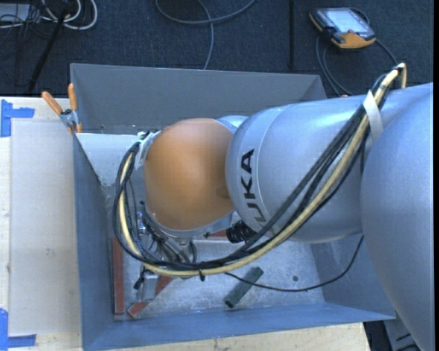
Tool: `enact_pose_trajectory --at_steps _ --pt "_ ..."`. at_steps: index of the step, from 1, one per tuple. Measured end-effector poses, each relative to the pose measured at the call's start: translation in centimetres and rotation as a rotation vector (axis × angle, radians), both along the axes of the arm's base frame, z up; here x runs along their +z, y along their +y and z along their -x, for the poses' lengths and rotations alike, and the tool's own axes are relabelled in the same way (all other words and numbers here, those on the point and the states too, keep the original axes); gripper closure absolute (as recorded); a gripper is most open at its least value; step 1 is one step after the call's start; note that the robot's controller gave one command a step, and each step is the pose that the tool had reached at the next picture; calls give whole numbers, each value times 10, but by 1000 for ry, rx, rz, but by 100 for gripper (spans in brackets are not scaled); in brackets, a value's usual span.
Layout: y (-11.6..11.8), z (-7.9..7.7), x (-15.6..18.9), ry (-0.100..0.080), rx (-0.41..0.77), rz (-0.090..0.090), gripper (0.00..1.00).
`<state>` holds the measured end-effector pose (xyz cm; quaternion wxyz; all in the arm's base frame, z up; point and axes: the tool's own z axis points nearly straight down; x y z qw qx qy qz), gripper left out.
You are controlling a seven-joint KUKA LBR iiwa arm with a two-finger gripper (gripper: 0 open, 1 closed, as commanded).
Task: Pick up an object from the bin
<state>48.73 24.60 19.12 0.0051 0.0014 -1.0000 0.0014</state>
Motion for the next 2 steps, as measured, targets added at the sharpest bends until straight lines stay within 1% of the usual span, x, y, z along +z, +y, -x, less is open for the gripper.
enact_pose_trajectory --at_steps 1,2 --pt "-1 -2 4 -8 -5 -2 0" --pt "-41 -28 -24 -11 74 -5 0"
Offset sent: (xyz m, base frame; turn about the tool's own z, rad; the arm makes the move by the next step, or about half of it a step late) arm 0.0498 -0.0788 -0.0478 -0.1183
